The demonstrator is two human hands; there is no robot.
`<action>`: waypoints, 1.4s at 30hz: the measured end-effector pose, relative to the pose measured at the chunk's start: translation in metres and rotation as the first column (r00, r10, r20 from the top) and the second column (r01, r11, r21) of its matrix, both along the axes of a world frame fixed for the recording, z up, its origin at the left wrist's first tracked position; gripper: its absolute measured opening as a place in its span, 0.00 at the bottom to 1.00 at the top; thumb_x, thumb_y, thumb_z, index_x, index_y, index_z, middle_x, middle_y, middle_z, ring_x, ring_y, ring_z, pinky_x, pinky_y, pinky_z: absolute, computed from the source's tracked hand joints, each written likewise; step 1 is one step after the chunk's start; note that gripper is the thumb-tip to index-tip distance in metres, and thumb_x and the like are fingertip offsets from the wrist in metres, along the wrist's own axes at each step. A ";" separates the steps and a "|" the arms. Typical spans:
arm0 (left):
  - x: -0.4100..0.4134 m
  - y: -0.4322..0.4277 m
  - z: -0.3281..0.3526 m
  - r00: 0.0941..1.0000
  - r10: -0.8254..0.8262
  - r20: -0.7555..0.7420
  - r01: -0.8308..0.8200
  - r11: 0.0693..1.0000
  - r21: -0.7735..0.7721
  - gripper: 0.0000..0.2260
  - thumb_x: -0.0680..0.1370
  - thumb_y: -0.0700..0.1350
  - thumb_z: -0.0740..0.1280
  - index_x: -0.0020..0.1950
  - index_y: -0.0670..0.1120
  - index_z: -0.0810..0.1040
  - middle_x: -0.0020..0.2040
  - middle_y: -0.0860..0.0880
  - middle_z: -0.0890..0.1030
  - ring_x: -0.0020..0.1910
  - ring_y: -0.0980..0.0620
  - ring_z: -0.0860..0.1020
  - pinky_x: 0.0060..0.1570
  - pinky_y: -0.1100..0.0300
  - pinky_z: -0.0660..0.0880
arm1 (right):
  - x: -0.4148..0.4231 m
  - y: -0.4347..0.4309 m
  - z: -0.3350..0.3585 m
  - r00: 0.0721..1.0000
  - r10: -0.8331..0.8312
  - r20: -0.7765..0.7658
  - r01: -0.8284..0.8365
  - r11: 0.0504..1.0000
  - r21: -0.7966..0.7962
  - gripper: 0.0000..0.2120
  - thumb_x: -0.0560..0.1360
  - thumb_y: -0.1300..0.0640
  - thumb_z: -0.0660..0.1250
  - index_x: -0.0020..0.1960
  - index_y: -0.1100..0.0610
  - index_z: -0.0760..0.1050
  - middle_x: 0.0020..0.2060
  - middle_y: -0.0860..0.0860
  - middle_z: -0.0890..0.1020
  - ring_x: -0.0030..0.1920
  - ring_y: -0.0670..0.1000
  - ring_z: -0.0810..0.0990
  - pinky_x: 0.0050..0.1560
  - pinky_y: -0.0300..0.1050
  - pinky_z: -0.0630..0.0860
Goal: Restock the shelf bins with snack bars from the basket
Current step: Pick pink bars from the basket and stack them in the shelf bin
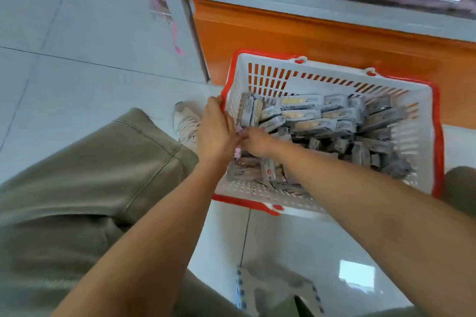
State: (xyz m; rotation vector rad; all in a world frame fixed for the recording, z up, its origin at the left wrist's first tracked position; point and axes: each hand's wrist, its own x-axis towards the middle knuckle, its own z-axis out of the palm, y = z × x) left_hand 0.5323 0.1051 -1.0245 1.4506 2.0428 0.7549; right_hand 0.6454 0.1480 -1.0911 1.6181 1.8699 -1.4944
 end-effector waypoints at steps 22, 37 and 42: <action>0.033 -0.010 0.048 0.926 -0.362 -0.108 0.367 0.930 0.027 0.17 0.77 0.52 0.67 0.63 0.46 0.72 0.49 0.49 0.78 0.49 0.48 0.75 0.45 0.57 0.69 | 0.066 0.004 0.136 0.744 -0.224 -0.630 0.534 0.765 0.359 0.10 0.76 0.70 0.66 0.53 0.63 0.83 0.50 0.55 0.83 0.50 0.38 0.80 0.54 0.34 0.74; 0.078 -0.003 0.189 0.830 -0.415 0.372 0.376 0.910 0.176 0.12 0.76 0.49 0.60 0.44 0.44 0.80 0.34 0.48 0.77 0.34 0.51 0.72 0.37 0.56 0.67 | 0.141 -0.021 0.258 0.940 0.024 -0.340 0.285 0.491 0.823 0.30 0.70 0.72 0.59 0.67 0.48 0.71 0.73 0.48 0.63 0.74 0.50 0.58 0.69 0.46 0.60; 0.077 0.016 0.216 0.854 -0.407 0.325 0.357 0.912 0.203 0.08 0.80 0.45 0.62 0.46 0.49 0.81 0.38 0.50 0.80 0.37 0.50 0.77 0.38 0.59 0.75 | 0.157 -0.014 0.267 0.972 0.064 -0.228 0.175 0.454 0.873 0.17 0.75 0.61 0.68 0.62 0.51 0.75 0.56 0.45 0.77 0.60 0.49 0.72 0.62 0.51 0.69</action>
